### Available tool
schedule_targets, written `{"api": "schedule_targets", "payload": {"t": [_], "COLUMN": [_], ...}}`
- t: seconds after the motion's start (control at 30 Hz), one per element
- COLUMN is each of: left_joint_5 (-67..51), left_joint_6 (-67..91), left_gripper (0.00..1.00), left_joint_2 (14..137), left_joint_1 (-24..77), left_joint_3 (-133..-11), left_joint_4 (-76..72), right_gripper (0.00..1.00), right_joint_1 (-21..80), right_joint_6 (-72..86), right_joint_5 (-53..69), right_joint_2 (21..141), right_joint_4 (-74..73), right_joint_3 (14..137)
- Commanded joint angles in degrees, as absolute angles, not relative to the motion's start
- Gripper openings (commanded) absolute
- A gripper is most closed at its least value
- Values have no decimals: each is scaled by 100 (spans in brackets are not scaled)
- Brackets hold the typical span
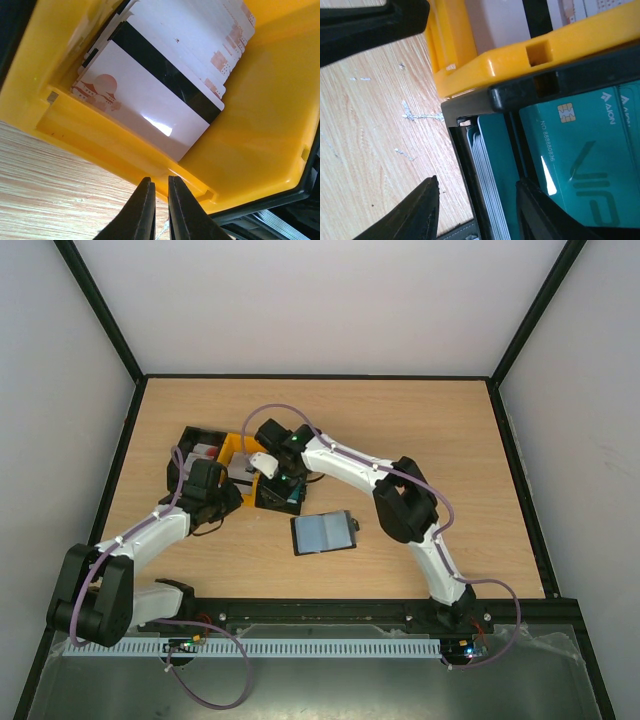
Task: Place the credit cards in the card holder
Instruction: Pick up the credit card from the storage box.
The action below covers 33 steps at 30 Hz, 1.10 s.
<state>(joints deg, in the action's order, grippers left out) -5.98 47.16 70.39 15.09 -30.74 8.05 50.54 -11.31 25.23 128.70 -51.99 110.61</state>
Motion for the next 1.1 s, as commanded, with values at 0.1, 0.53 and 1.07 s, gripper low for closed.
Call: {"api": "schedule_targets", "payload": {"t": [0.1,0.53,1.07], "left_joint_5": [-606,-589,-589], "left_joint_6": [4685,4676,4676], "left_gripper": [11,11,11], "left_joint_2": [7097,7068,7143], "left_joint_1": [1512,1512,1515], "left_joint_3": [-2995,-2993,-2997], "left_joint_4": [773,797,740], "right_gripper": [38,52,43], "right_joint_1": [5065,5121,5124], "right_joint_6": [-1189,-1135,-1208], "right_joint_5": [2444,2627,2611], "right_joint_2": [12572,13337,12541], "right_joint_4": [-5275,-5231,-5238], "right_joint_3": [10970,11300,10979]}}
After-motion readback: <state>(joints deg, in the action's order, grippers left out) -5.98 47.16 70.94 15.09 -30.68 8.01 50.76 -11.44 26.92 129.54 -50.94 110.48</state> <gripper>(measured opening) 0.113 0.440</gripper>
